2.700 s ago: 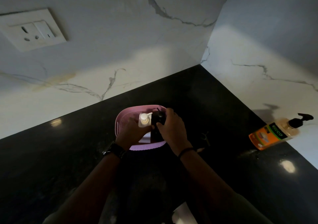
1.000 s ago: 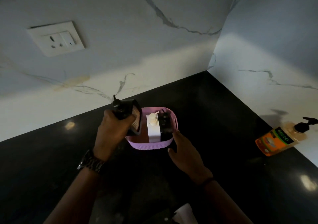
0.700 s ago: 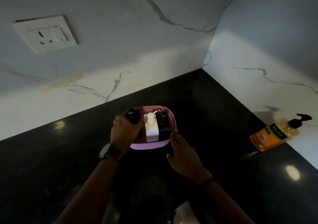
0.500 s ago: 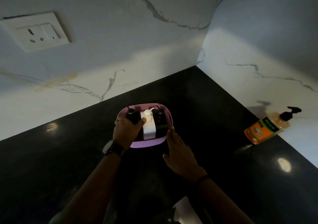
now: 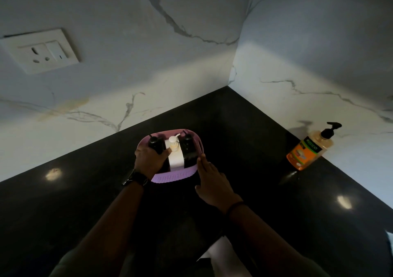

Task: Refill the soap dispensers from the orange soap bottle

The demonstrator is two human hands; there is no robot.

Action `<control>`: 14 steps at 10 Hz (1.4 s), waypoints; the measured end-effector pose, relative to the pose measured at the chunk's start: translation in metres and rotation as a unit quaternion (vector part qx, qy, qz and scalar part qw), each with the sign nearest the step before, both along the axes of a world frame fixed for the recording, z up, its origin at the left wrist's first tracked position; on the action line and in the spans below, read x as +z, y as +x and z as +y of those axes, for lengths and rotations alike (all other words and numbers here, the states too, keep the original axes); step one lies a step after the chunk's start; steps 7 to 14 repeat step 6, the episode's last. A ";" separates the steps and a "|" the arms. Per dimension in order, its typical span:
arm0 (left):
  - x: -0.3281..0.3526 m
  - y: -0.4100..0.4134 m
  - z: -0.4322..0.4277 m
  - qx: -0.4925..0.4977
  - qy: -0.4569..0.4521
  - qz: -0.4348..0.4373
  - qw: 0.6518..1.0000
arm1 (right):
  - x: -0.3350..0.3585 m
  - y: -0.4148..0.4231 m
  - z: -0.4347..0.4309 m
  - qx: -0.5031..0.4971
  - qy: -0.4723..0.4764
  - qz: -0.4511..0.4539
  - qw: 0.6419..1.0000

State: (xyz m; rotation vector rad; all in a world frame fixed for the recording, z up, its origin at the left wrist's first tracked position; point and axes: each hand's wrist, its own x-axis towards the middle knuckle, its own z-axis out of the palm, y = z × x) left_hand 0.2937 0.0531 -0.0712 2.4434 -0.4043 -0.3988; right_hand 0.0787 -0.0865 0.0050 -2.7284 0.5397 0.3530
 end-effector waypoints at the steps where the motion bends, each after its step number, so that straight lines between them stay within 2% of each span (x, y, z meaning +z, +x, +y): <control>1: 0.019 -0.017 -0.001 -0.006 0.025 -0.007 1.000 | 0.002 -0.002 -0.003 0.009 -0.009 0.005 1.000; 3: 0.054 -0.034 -0.005 -0.076 0.019 -0.072 0.994 | 0.003 -0.014 -0.014 0.024 -0.062 0.013 0.998; 4: 0.057 -0.036 -0.004 -0.096 0.008 -0.076 0.992 | 0.012 -0.021 -0.024 0.019 -0.087 0.004 0.996; 6: 0.059 -0.050 0.002 -0.093 -0.053 -0.024 0.994 | 0.037 -0.054 -0.055 -0.070 -0.087 -0.088 0.990; 14: 0.059 -0.050 0.002 -0.093 -0.053 -0.024 0.994 | 0.037 -0.054 -0.055 -0.070 -0.087 -0.088 0.990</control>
